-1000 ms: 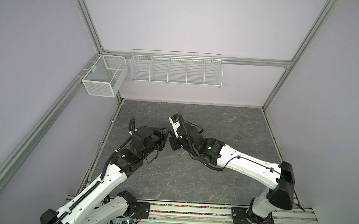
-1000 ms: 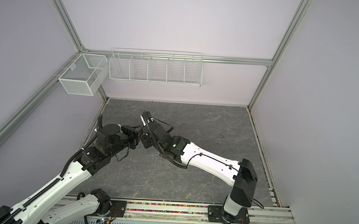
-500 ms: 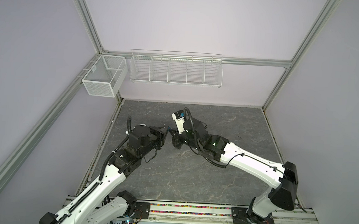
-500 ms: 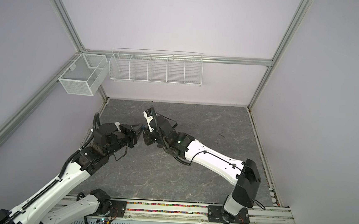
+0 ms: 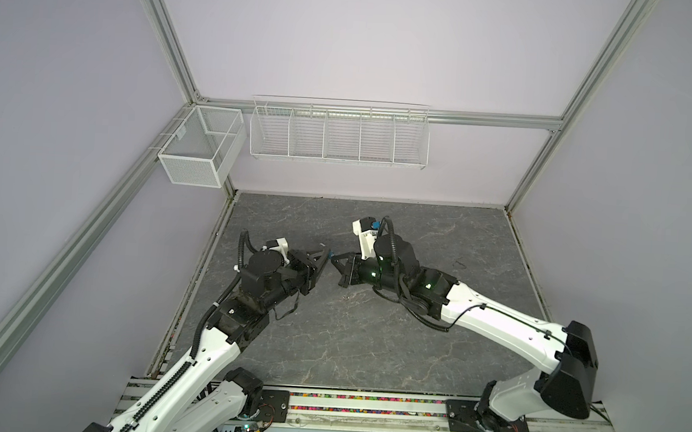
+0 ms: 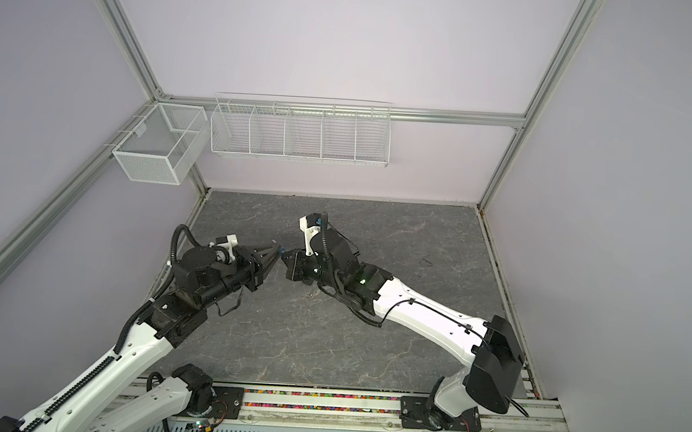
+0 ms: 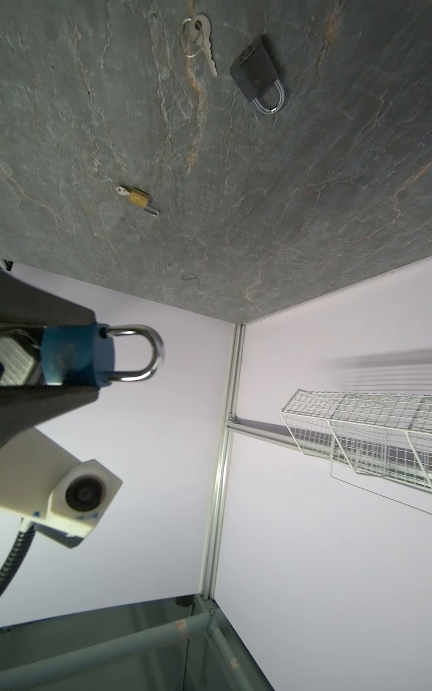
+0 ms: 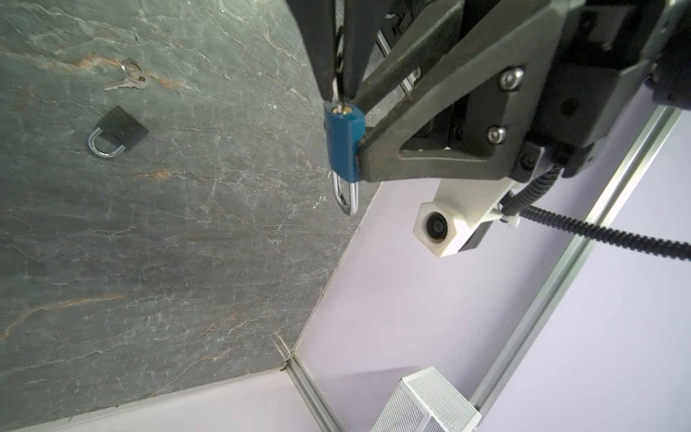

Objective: Unlock with the key

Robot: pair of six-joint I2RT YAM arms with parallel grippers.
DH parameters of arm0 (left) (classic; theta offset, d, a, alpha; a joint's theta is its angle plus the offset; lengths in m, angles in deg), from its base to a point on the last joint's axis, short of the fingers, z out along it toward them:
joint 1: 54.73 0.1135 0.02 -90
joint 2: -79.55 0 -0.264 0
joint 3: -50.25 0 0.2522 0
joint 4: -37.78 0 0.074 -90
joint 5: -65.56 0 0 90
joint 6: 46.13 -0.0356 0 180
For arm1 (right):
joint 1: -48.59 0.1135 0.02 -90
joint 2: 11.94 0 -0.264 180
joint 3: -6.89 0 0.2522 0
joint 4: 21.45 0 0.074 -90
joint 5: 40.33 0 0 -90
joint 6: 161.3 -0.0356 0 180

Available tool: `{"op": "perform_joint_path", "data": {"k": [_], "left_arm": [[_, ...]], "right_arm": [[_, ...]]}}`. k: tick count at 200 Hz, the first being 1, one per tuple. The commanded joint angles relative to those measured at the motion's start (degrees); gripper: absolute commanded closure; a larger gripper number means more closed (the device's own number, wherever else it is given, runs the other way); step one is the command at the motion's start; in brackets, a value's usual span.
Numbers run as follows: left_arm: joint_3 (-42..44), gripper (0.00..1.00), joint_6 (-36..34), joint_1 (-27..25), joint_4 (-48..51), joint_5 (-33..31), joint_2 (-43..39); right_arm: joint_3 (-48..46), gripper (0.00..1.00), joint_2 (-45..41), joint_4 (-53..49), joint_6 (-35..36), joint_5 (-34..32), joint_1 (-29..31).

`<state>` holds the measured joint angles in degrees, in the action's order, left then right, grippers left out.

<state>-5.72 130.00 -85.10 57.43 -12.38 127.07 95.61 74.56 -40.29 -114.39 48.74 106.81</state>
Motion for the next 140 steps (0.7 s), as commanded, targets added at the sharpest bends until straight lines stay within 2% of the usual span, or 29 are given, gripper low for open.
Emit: {"op": "perform_joint_path", "data": {"k": [1,19,37,49,63,75,93,114,140], "left_arm": [[-1.88,1.00,-5.03,-0.04,1.47,1.78,0.24],[-5.26,1.00,-9.75,-0.04,4.72,-1.39,0.77],[-10.68,1.00,-18.66,-0.04,12.18,-4.74,2.57],[-11.96,1.00,-23.48,-0.04,14.74,-6.53,2.92],[-10.56,1.00,-33.61,-0.16,13.83,-7.10,1.59],[-7.44,1.00,-38.32,-1.65,11.59,-9.57,-0.21],[-1.81,1.00,-44.26,-2.98,5.53,-9.56,-2.00],[4.43,1.00,-52.25,-7.50,-1.22,-13.26,-2.62],[12.29,1.00,-62.49,-15.34,-14.19,-16.94,-2.53]], "right_arm": [[2.94,0.89,-3.25,-1.61,5.28,-2.90,2.53],[4.44,0.71,-3.96,-8.89,11.06,-10.61,3.94],[4.41,0.56,-6.19,-13.67,14.89,-15.70,4.03],[4.40,0.42,-8.34,-17.86,16.23,-19.41,4.08],[4.54,0.29,-9.93,-21.75,18.02,-20.27,3.60],[6.70,0.25,-9.93,-26.66,19.51,-19.06,2.93],[12.24,0.18,-7.81,-35.79,20.94,-17.85,2.39],[16.28,0.04,-5.52,-41.79,21.43,-14.00,1.83],[20.39,0.01,-2.44,-46.99,18.78,-15.15,1.45]]}}
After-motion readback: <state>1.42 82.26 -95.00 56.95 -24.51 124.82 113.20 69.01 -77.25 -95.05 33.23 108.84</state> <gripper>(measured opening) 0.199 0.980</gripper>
